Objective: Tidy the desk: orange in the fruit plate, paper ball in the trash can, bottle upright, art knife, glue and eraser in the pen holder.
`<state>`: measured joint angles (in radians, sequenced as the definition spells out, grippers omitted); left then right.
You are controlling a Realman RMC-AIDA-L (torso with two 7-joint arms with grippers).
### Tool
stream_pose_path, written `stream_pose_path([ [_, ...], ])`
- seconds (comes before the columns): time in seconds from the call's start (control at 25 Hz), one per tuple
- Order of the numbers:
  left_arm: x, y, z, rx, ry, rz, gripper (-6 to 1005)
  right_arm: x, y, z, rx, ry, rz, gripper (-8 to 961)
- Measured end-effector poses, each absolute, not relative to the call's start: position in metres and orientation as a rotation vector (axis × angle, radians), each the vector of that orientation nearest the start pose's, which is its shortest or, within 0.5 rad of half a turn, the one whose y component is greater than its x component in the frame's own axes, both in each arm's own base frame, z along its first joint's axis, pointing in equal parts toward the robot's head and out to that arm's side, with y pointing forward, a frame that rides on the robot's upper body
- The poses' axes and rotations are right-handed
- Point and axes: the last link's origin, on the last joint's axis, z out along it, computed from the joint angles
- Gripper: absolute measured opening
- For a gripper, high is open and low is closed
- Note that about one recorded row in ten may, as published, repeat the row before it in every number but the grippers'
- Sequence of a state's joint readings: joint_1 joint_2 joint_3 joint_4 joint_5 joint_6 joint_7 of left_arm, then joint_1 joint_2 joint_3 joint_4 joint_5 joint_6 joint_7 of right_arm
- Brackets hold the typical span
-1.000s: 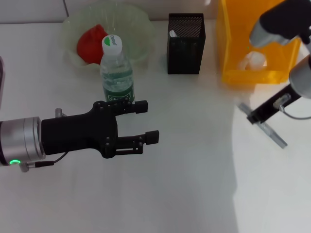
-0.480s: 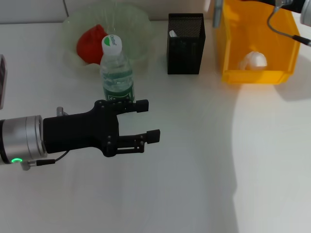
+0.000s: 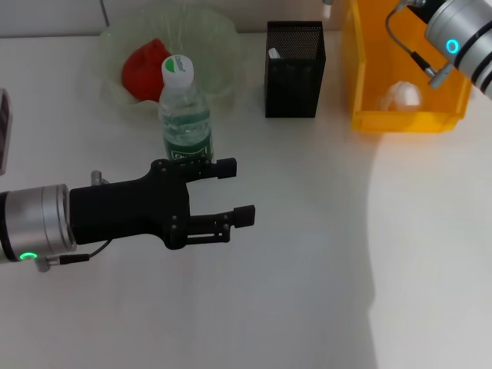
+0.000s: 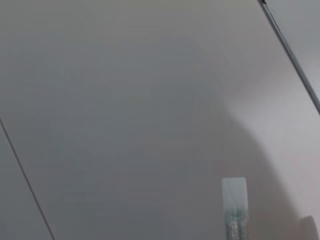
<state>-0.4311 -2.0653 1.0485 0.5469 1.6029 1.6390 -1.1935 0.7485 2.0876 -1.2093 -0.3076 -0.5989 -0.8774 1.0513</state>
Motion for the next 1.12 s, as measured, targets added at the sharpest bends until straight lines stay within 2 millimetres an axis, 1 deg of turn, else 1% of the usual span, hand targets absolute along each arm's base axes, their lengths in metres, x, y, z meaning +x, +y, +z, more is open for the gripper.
stream_pose_path([
  [0.16,-0.245,0.288,-0.029,-2.803,-0.465,-1.024,800,0.192,0.455,-0.018,-1.894,0.895,1.085,134],
  [0.36,-0.244,0.288,-0.029,-2.803,-0.463,-1.024,800,0.186,0.457,-0.028,-1.947,0.893,1.03,137],
  [0.52,-0.244,0.29,-0.029,-2.8,-0.459,-1.018,800,0.186,0.456,-0.028,-1.953,0.888,1.034,153],
  [0.8,-0.242,0.293,-0.028,-2.799,-0.445,-1.014,800,0.191,0.449,-0.025,-1.955,0.865,1.065,295],
  [0.92,-0.241,0.294,-0.027,-2.8,-0.441,-1.014,800,0.198,0.437,-0.019,-1.959,0.826,1.126,356],
  [0.96,-0.24,0.295,-0.027,-2.802,-0.442,-1.016,800,0.208,0.419,-0.012,-1.976,0.792,1.189,376],
  [1.0,-0.24,0.295,-0.026,-2.803,-0.442,-1.016,800,0.208,0.419,-0.012,-1.976,0.792,1.189,408],
  [1.04,-0.24,0.295,-0.026,-2.805,-0.442,-1.017,800,0.212,0.409,-0.008,-2.002,0.772,1.219,441],
  [1.12,-0.242,0.295,-0.024,-2.812,-0.445,-1.005,800,0.229,0.376,0.0,-2.097,0.76,1.26,506],
])
